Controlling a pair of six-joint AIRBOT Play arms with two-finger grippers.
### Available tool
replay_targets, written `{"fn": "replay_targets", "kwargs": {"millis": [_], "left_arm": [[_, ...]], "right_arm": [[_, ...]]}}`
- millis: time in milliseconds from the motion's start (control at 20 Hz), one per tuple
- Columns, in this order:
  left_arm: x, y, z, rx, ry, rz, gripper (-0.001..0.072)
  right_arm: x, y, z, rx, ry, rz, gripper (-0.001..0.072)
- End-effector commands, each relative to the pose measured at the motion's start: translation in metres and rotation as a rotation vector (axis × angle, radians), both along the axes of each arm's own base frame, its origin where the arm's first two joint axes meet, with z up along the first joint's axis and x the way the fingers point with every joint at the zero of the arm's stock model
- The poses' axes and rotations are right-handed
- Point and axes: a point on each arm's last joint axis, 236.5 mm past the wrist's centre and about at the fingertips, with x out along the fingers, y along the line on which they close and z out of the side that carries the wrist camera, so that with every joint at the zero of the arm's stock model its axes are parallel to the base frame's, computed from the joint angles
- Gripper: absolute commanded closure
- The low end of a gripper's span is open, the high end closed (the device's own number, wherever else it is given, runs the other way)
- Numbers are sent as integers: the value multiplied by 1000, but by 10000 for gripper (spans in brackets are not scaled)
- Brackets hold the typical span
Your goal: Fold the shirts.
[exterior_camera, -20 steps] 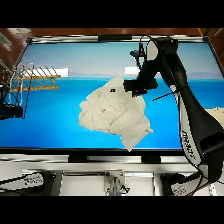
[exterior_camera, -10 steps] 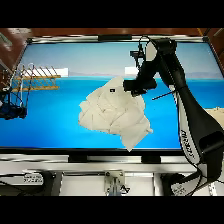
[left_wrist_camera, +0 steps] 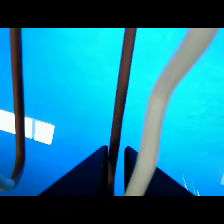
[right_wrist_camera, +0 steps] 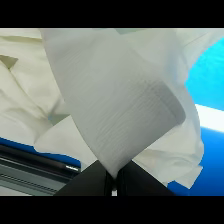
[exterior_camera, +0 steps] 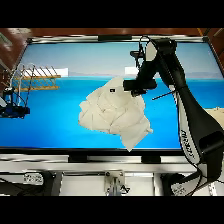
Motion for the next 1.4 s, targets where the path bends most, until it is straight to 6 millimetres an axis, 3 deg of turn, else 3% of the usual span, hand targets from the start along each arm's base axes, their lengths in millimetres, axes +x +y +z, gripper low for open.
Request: {"fn": "replay_targets", "kwargs": {"millis": [0,50,300,500,650,850,950,1100,1200,1350], "left_arm": [[5,-2,0,11,-7,-31,603],[6,-4,1,17,-5,-53,648],[15,-14,16,37,-29,-97,649],[19,-12,46,68,-86,-95,650],[22,-10,89,94,-184,-45,650],[23,-19,168,127,-372,15,650],[24,-47,212,92,-483,-2,650],[15,-129,257,10,-558,-186,650],[-7,-193,265,-38,-510,-378,650],[-66,-277,251,-167,-336,-628,650]], "right_arm": [[0,0,0,0,2,-6,622],[0,0,0,0,2,-7,622],[0,0,0,-1,3,-7,622],[-1,-2,0,-7,5,-7,622],[-5,-14,2,-53,12,-14,622],[-14,-39,16,-139,6,-31,622],[-15,-54,27,-184,-26,-48,622],[-15,-74,44,-243,-82,-82,622],[-15,-84,52,-277,-106,-101,622],[-14,-86,53,-280,-112,-115,622]]}}
